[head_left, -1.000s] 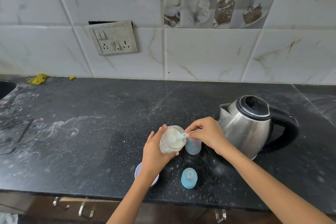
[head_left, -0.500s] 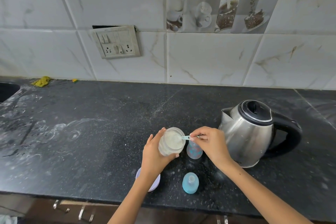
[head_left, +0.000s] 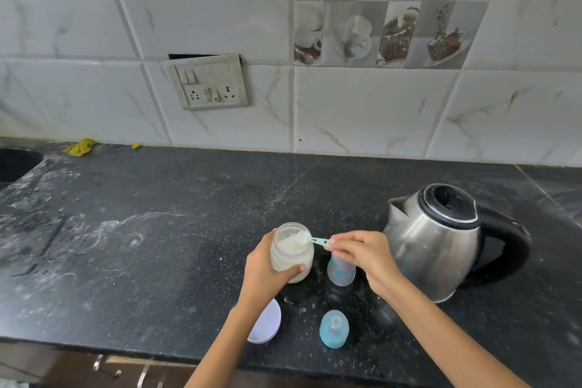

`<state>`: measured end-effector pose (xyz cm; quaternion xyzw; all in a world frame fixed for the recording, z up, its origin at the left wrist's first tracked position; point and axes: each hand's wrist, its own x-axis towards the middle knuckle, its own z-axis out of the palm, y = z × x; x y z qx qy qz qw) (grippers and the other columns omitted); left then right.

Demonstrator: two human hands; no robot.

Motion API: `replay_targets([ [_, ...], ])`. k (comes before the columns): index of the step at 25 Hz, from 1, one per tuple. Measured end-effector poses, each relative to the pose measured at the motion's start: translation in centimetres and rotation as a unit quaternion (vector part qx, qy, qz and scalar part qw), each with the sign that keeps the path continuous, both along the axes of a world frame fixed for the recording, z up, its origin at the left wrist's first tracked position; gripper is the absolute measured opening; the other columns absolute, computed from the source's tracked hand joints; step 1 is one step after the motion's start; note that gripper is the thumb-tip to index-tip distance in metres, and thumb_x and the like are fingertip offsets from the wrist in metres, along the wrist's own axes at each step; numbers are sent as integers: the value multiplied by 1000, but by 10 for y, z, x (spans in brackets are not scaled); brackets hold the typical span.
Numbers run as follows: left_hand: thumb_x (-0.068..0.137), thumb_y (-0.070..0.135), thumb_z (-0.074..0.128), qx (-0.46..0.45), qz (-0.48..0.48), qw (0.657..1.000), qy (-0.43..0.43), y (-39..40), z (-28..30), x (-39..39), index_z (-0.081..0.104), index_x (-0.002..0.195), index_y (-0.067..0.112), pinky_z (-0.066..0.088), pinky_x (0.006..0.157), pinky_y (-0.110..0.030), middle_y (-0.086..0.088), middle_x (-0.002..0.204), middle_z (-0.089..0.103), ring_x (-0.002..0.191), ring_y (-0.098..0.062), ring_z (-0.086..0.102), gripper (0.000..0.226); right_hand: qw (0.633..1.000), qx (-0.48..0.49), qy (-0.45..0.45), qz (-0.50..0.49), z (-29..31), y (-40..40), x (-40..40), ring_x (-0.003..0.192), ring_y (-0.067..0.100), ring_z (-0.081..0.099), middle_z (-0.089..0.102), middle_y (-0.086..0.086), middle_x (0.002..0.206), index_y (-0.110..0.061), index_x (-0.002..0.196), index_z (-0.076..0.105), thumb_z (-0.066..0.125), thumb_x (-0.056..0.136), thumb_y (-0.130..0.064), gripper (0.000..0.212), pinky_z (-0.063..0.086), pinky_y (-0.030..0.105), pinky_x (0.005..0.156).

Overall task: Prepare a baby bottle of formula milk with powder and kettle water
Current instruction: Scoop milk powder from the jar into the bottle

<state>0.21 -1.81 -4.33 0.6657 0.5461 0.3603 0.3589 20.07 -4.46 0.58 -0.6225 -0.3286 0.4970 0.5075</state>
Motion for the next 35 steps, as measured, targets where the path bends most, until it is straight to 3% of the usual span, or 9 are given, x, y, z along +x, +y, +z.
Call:
replay_targets([
  [6,67,25,86,28,45,999,-8,-13,3,3,29,147,17,32,112,-31,5,153,33,140,-12,31,98,999,14,34,-21,6,-3,-4,80,18,76,78,14,79,-1,81,76,78,76,3,7,61,20,69],
  [10,85,29,66,209,54,975,-50,-53,0,28,41,129,22,34,102,-18,8,130,46,124,-7,43,51,995,44,48,-74,13,-22,9,78,19,76,77,15,81,0,80,76,75,78,5,6,61,20,67],
  [13,91,30,61,140,-25,988,-56,-66,-2,56,35,132,28,32,105,-15,6,134,43,127,-4,40,48,988,54,56,-137,17,-40,23,77,19,76,77,15,82,1,80,75,75,78,7,6,58,17,63],
  [16,90,30,65,37,-68,996,-45,-58,-10,79,19,147,15,12,113,-9,1,156,20,143,-8,18,75,982,57,56,-173,16,-55,32,75,17,76,77,13,79,1,80,75,74,79,7,6,58,16,63],
  [18,85,28,71,-20,-85,996,-28,-47,-12,92,12,150,12,12,118,-19,0,159,14,146,-11,13,89,979,56,45,-192,15,-60,35,76,16,76,78,8,75,-2,78,76,74,79,6,8,58,16,63],
  [21,80,17,77,-47,-54,997,-42,-32,-11,105,37,138,11,39,107,-32,-4,141,46,133,-23,42,70,976,57,28,-207,12,-64,35,73,12,75,77,1,69,-5,75,76,76,78,6,11,56,13,59],
  [25,74,8,79,-25,-30,998,-55,-25,-7,102,50,109,26,43,69,-3,8,101,62,90,-4,60,48,978,61,-2,-200,6,-65,32,73,13,75,77,2,69,-7,77,76,77,77,4,11,55,13,59],
  [28,71,9,82,-16,-48,997,-52,-22,-1,96,56,112,21,42,72,-2,8,102,64,88,-2,60,50,978,63,-10,-199,6,-66,35,74,16,76,77,7,73,-4,80,77,78,76,4,9,56,14,60],
  [35,73,10,79,10,-66,998,-8,-21,10,91,57,124,13,46,93,-27,1,117,63,106,-15,57,56,981,54,-74,-172,11,-68,40,74,15,75,77,6,75,-10,78,79,81,74,0,11,56,13,59],
])
